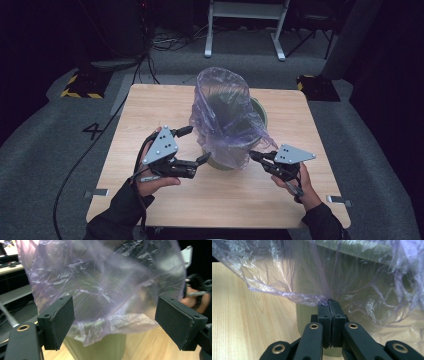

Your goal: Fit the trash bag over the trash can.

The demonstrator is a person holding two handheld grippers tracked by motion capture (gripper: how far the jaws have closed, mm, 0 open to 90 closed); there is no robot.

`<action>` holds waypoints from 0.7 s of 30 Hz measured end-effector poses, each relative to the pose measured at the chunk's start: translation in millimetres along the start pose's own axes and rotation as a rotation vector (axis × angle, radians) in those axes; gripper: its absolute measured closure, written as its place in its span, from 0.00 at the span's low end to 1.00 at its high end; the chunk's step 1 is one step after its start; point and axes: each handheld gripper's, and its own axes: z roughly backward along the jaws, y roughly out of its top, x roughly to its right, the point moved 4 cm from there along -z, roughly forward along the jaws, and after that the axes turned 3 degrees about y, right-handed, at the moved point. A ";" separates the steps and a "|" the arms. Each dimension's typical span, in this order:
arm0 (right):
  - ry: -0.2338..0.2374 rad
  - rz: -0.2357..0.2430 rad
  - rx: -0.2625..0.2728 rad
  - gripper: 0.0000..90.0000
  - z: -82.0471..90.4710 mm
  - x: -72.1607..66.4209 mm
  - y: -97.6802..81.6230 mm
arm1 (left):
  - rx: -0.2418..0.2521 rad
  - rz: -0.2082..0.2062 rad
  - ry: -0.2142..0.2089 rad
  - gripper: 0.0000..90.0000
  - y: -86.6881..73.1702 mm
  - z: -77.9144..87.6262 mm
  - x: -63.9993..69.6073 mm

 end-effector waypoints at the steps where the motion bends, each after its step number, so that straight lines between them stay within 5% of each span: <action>1: 0.002 0.001 -0.001 0.99 -0.2 -0.3 -0.6 | -0.017 -0.004 0.010 0.18 -0.5 -4.8 0.0; 6: 0.002 -0.008 -0.007 0.99 -0.1 -0.6 -5.3 | -0.096 -0.028 0.090 0.41 -10.3 -20.8 -10.1; 7: 0.003 -0.012 -0.008 0.99 0.3 -0.6 -6.5 | -0.097 -0.027 0.089 0.53 -13.0 -21.9 -13.1; 12: 0.004 -0.018 -0.010 0.98 1.0 0.8 -11.7 | -0.144 -0.026 0.066 0.77 -27.1 -27.7 -27.9; 21: -0.019 -0.050 -0.012 0.96 4.3 6.4 -17.6 | -0.142 -0.038 0.037 1.00 -39.8 -39.6 -37.9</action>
